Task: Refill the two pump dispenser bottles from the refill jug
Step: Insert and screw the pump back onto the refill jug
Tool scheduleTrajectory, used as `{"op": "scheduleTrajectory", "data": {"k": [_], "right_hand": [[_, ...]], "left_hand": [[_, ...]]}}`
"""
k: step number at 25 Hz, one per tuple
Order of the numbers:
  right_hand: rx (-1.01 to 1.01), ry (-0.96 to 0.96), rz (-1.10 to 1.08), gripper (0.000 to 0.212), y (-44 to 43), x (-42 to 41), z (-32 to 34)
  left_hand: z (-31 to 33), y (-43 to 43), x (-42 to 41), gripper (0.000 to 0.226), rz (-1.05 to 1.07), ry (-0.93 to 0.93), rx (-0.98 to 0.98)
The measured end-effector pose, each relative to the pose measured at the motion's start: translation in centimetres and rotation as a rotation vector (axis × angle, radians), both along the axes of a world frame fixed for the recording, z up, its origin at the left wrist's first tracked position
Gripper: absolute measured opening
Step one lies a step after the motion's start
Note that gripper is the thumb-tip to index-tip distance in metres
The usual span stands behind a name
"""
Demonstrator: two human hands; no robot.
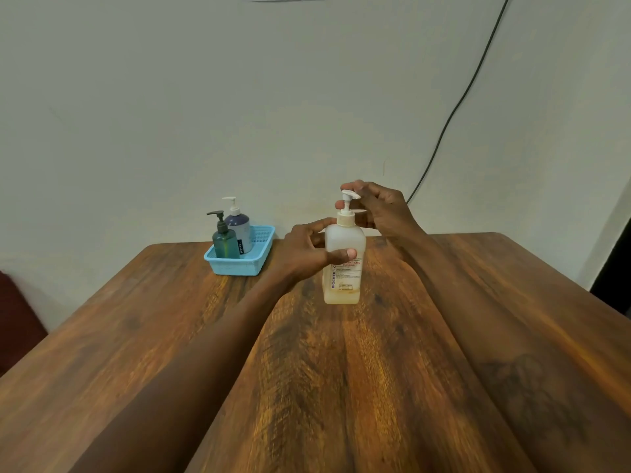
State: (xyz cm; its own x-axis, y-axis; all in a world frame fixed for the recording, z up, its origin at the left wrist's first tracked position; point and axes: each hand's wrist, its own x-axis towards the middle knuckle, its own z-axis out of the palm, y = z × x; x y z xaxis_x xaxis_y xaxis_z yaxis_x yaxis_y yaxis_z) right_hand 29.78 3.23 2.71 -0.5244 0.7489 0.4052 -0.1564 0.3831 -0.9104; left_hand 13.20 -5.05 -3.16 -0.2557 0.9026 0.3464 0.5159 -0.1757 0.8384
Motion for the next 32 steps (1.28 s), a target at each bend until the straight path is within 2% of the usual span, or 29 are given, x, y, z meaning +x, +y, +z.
{"op": "scheduleTrajectory", "data": {"k": [8, 14, 18, 26, 32], "right_hand": [[0.092, -0.075, -0.133, 0.044, 0.7, -0.2, -0.3], [0.157, -0.083, -0.234, 0.044, 2.3, 0.3, -1.2], [0.217, -0.214, -0.261, 0.051, 3.4, 1.5, -3.7], [0.172, -0.191, -0.405, 0.051, 9.0, 2.8, -5.0], [0.166, -0.207, -0.51, 0.047, 17.2, 5.1, -3.5]], "left_hand": [[-0.7, 1.0, 1.3, 0.082, 0.063, 0.069, 0.002], [-0.8, 1.9, 1.9, 0.085, 0.11, 0.071, 0.006], [-0.6, 3.3, 2.0, 0.086, 0.174, 0.032, 0.036], [0.2, 10.6, 4.6, 0.072, 0.173, 0.15, 0.054], [1.4, 19.6, 6.5, 0.088, 0.116, 0.198, 0.049]]}}
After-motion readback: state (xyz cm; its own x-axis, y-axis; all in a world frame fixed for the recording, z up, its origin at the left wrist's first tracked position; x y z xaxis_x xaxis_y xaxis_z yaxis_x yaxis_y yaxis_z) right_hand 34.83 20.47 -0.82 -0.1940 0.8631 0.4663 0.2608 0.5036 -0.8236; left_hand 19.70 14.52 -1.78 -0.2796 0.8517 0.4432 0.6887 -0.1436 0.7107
